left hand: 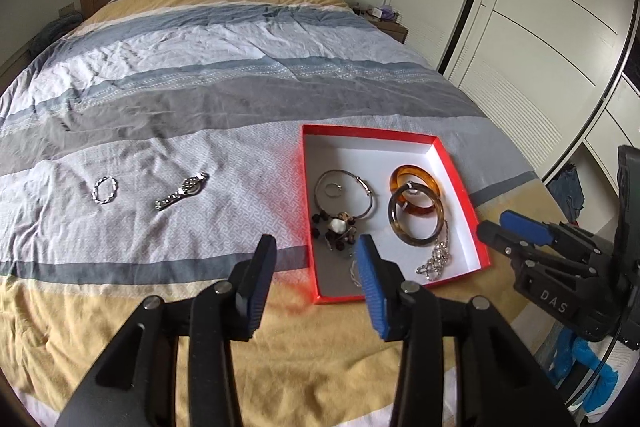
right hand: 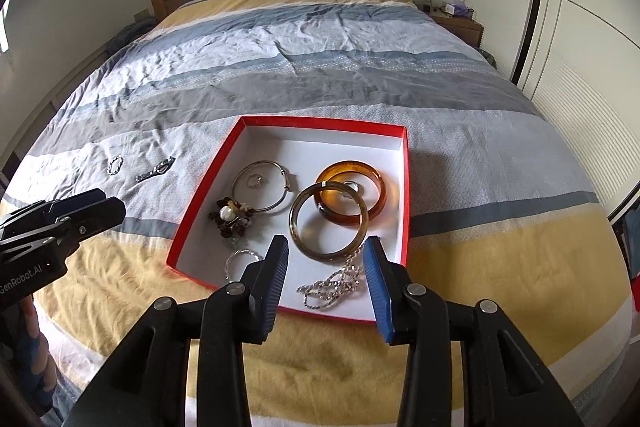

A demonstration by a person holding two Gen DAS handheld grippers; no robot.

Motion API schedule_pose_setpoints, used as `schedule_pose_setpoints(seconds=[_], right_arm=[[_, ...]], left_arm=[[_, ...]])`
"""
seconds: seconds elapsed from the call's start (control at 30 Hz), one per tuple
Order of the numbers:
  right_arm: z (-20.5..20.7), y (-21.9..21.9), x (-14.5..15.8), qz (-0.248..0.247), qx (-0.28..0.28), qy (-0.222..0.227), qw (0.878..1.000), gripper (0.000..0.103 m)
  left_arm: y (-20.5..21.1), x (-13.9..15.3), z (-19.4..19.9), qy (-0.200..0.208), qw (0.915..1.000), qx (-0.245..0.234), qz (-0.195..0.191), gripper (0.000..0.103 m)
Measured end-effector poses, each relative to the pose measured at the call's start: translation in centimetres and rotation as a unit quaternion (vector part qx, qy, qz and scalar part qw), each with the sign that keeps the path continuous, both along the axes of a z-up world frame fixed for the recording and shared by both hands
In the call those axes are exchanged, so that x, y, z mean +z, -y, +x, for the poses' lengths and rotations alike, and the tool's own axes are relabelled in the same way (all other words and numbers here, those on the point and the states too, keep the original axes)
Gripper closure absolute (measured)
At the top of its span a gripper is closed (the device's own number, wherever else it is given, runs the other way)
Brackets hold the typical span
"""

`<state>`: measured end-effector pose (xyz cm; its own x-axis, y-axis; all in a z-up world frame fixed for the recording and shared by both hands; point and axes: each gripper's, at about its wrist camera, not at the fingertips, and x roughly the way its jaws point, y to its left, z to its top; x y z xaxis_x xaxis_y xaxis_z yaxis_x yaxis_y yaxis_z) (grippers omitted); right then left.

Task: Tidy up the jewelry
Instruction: 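Withdraw both tools from the box toward the silver watch and twisted silver ring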

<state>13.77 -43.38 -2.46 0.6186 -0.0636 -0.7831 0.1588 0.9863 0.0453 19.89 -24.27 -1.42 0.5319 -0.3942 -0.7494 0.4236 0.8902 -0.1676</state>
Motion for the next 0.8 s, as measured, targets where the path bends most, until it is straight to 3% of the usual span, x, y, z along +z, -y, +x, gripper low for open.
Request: schedule_pose_setpoints(seconds=[0.33,0.8], right_arm=[[-3.6,-3.6,2.1,0.004,0.015,0.011,1.0,0.064],[-7.3,-7.9,4.9,-0.001,0.041,0.031,0.999,0.063]], left_arm=[[-4.0,3.4,-4.6,0.043,0.9988,0.019,0.013,0.062],[-9.2,6.0,-9.0,0.077,0.9952,0.057,0.014,0.061]])
